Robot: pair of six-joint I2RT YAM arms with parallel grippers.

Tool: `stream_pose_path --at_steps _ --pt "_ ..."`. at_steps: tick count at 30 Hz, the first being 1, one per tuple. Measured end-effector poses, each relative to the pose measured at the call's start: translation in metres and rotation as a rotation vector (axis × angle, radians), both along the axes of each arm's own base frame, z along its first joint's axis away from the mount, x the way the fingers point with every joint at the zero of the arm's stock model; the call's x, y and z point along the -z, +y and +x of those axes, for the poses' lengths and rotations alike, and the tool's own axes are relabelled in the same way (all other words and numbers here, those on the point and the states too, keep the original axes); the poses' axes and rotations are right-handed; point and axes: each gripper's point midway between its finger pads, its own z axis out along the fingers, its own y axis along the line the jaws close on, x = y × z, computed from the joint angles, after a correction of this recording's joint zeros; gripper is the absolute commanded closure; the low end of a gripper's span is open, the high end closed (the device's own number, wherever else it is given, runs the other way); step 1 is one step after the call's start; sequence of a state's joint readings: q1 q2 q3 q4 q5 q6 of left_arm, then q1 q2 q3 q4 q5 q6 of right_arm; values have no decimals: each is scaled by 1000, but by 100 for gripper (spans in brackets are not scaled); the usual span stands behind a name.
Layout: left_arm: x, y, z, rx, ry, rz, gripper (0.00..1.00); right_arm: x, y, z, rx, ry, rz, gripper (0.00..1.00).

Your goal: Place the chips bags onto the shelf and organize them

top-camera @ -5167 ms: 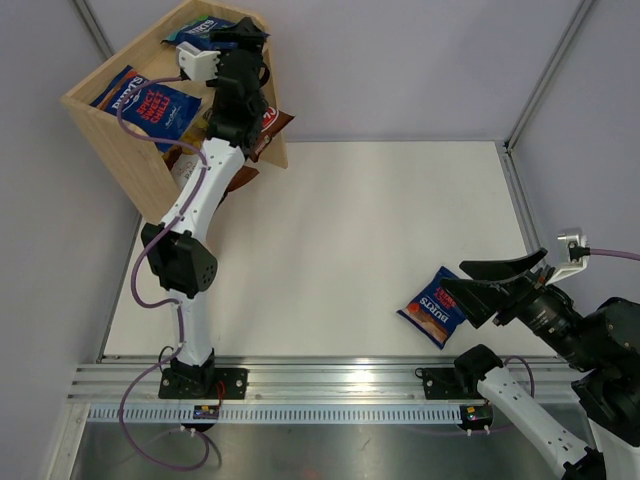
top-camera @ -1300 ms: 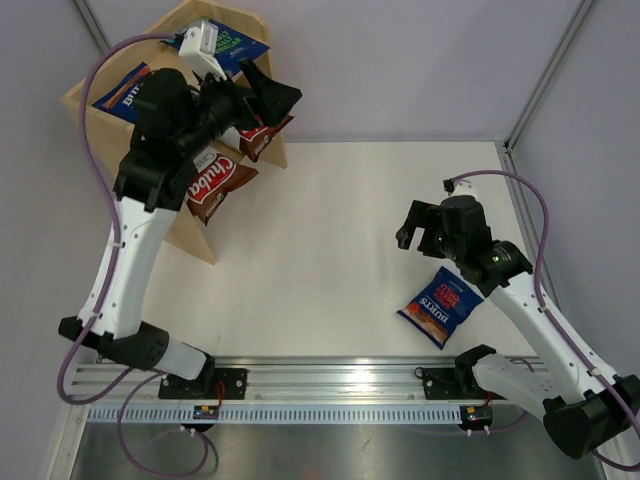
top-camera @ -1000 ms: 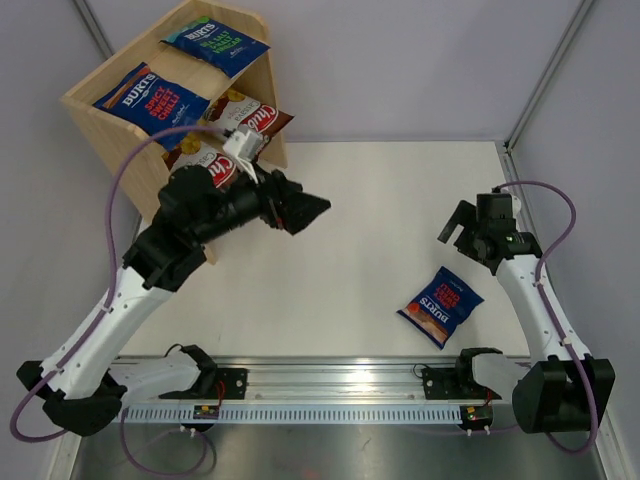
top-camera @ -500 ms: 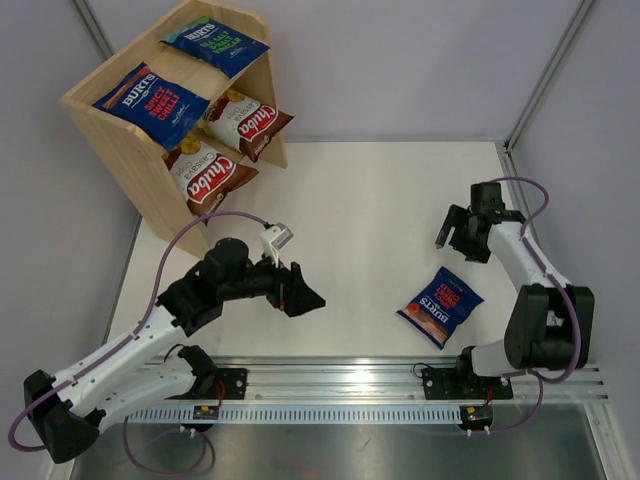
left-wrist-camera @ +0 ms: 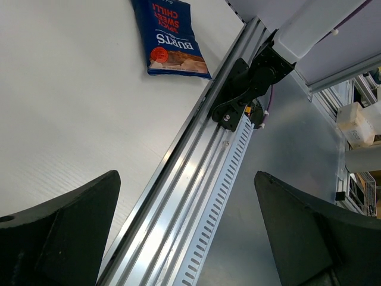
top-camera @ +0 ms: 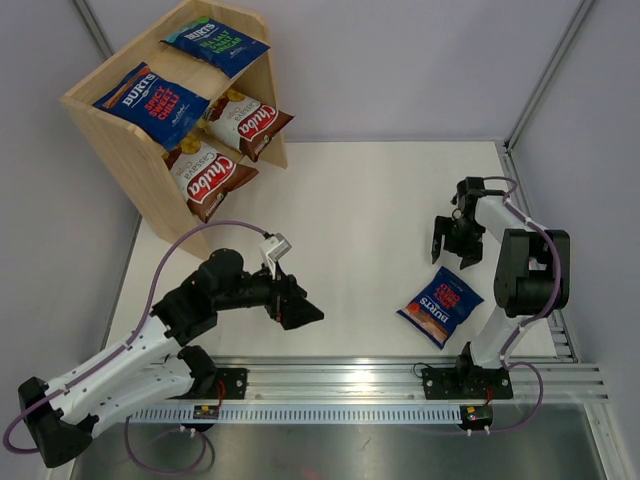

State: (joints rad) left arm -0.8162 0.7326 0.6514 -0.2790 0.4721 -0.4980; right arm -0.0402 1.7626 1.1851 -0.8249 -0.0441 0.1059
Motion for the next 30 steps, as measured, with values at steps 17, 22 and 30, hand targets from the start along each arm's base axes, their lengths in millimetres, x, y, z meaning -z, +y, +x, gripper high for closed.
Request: stream_pose_path --at_steps 17,22,30 --pt "3 -3 -7 27 2 4 1 25 -3 -20 -6 141 -55 48" --pt "6 -4 -7 28 10 13 1 27 -2 -23 -22 160 -54 47" --pt "11 -5 -5 25 23 29 1 19 -1 -19 4 133 -53 28"
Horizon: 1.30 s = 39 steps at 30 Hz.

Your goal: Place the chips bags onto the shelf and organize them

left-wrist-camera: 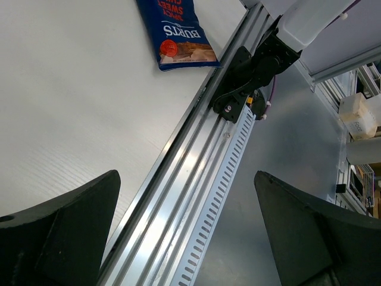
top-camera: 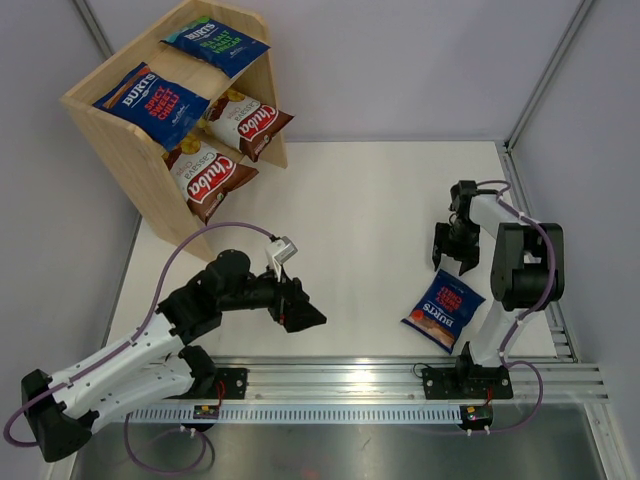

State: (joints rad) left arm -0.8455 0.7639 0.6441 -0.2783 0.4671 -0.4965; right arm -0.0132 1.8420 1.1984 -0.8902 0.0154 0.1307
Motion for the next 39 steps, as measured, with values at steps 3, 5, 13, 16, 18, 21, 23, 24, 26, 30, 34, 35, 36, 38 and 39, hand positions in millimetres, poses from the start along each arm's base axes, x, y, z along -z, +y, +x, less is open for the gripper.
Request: stream_pose_path --at_steps 3,5,13,16,18,21,23,24,26,30,34,35,36,38,39 --pt "1 0 0 0 1 2 1 -18 -3 6 71 -69 -33 1" --pt "2 0 1 -4 4 7 1 -36 -6 10 120 -142 -76 0" --pt "5 0 2 -9 5 19 1 -46 24 -22 212 -235 -97 7" --pt "6 1 3 -16 5 26 1 -31 36 -34 217 -183 -99 12" --pt "6 1 4 -20 4 28 1 -25 42 -38 226 -160 -93 16" --pt "7 2 4 -26 3 31 1 -17 50 -40 235 -146 -91 21" --pt "4 3 4 -30 -5 25 1 -11 55 -44 234 -130 -97 22" --pt "3 4 4 -31 -8 22 1 -7 58 -47 231 -118 -104 22" --pt "2 4 4 -31 -10 19 1 -3 59 -52 222 -103 -130 26" --pt "3 4 3 -30 -8 22 1 -1 57 -55 225 -107 -162 41" --pt "3 4 3 -31 -7 21 1 0 52 -60 239 -114 -180 54" --pt "3 4 3 -31 -7 21 1 -1 52 -61 243 -118 -180 56" --pt "3 4 3 -31 -7 21 1 -1 52 -62 246 -123 -178 59" --pt "3 4 3 -30 -7 21 1 -1 52 -63 250 -133 -174 69" --pt "3 4 3 -30 -6 20 1 -2 52 -63 254 -138 -170 72"
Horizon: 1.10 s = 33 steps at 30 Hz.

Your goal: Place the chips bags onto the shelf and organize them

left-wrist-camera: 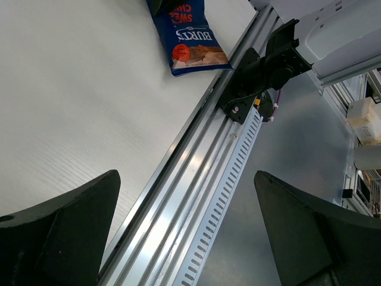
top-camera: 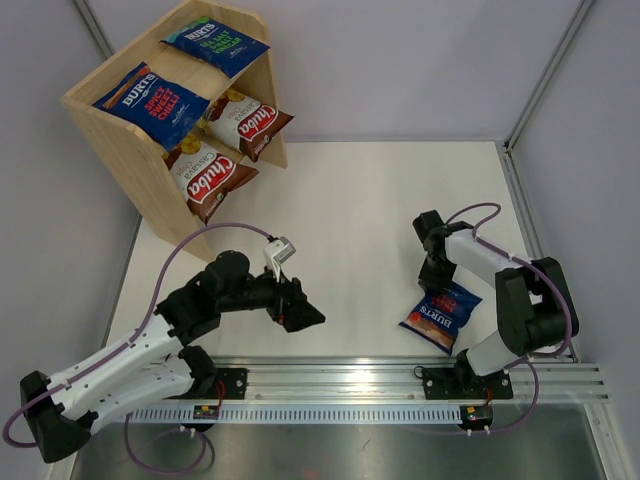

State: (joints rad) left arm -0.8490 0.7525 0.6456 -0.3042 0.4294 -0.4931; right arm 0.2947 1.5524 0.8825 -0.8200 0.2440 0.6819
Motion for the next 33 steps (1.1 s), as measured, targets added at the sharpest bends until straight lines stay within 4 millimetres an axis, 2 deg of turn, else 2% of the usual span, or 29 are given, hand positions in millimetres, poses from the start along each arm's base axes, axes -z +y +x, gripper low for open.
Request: stream_pose_path --at_steps 1,4,9,10,11,15,18,26,30,33 --pt "0 0 0 0 1 -1 1 0 1 0 1 -6 3 78" --pt "-1 -1 1 -1 1 -5 1 1 4 2 -1 -19 13 88" --pt "4 -3 3 -7 9 8 1 1 6 3 -6 -36 26 90" --pt "5 -3 4 -9 13 13 1 1 7 3 -8 -40 31 92" --pt "7 -3 5 -14 16 17 1 1 8 3 -8 -46 39 100" --pt "10 -7 13 -41 23 21 1 -7 21 9 -14 -108 114 100" --pt "17 -14 21 -67 28 5 1 -26 32 19 -15 -199 186 100" --pt "53 -29 51 -167 41 40 1 -99 64 50 -22 -513 406 100" --pt "63 -42 64 -177 61 88 1 -112 79 51 -79 -539 443 100" --pt "55 -59 75 -157 35 94 1 -127 93 53 -141 -554 453 100"
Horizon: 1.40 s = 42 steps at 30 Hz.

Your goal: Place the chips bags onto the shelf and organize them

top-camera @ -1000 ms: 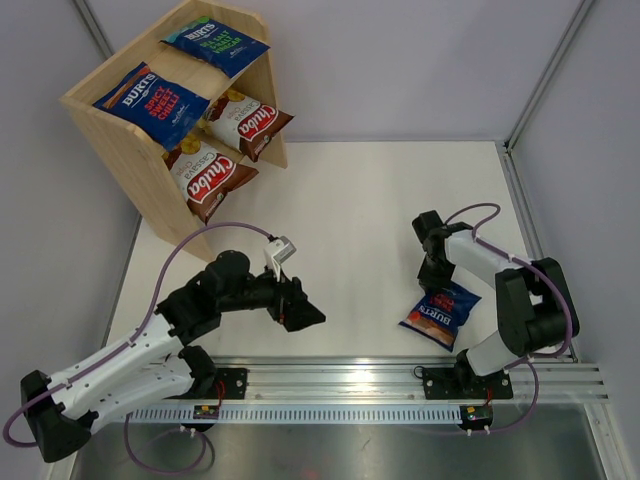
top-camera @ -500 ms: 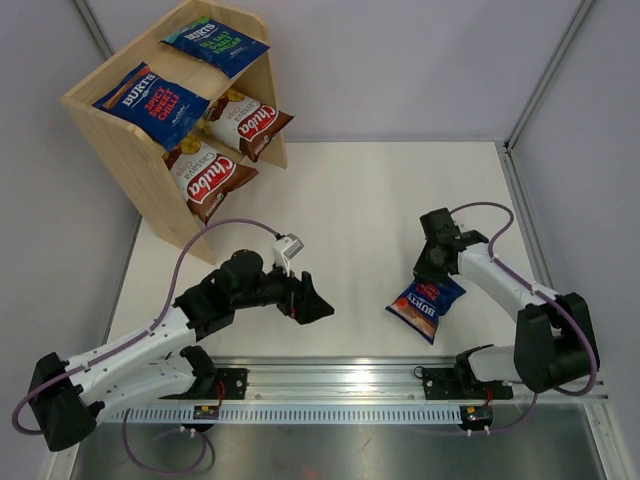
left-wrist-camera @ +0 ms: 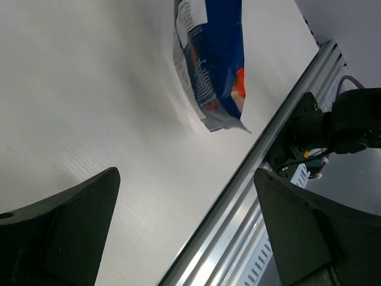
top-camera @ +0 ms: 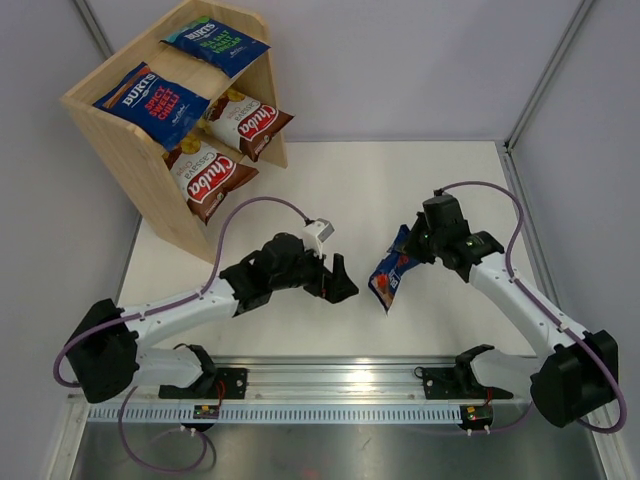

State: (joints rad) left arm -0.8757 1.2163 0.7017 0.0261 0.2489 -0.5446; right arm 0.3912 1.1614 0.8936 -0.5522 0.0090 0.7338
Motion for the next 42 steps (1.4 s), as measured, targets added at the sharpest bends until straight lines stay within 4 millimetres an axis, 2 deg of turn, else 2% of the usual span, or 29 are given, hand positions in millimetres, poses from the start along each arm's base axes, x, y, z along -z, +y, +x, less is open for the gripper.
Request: stream_pose_path --at_steps 5,10,15,20,27,30,36,39,40,42 --pt "-17 -26 9 22 -112 4 1 -38 17 12 -56 -94 13 100" --pt "-17 -48 13 37 -174 29 1 -67 27 21 -101 -156 -3 100" --pt "-10 -57 26 -45 -232 58 1 -73 31 24 -118 -178 -12 100" --pt "-19 -58 42 -171 -318 -10 2 -78 37 15 -108 -205 83 100" --pt "-47 -65 52 -274 -434 -118 18 -104 43 14 -73 -269 195 100" --pt "-45 -61 53 -299 -450 -124 32 -112 44 14 -67 -286 213 100" --pt "-45 -59 56 -320 -468 -116 60 -114 44 15 -64 -286 211 100" --pt "-46 -57 57 -329 -473 -111 60 -114 43 16 -63 -285 205 100" --pt "-46 -57 57 -330 -473 -111 63 -114 43 16 -63 -283 201 100" --pt "-46 -58 57 -332 -470 -115 82 -116 43 18 -64 -281 195 100"
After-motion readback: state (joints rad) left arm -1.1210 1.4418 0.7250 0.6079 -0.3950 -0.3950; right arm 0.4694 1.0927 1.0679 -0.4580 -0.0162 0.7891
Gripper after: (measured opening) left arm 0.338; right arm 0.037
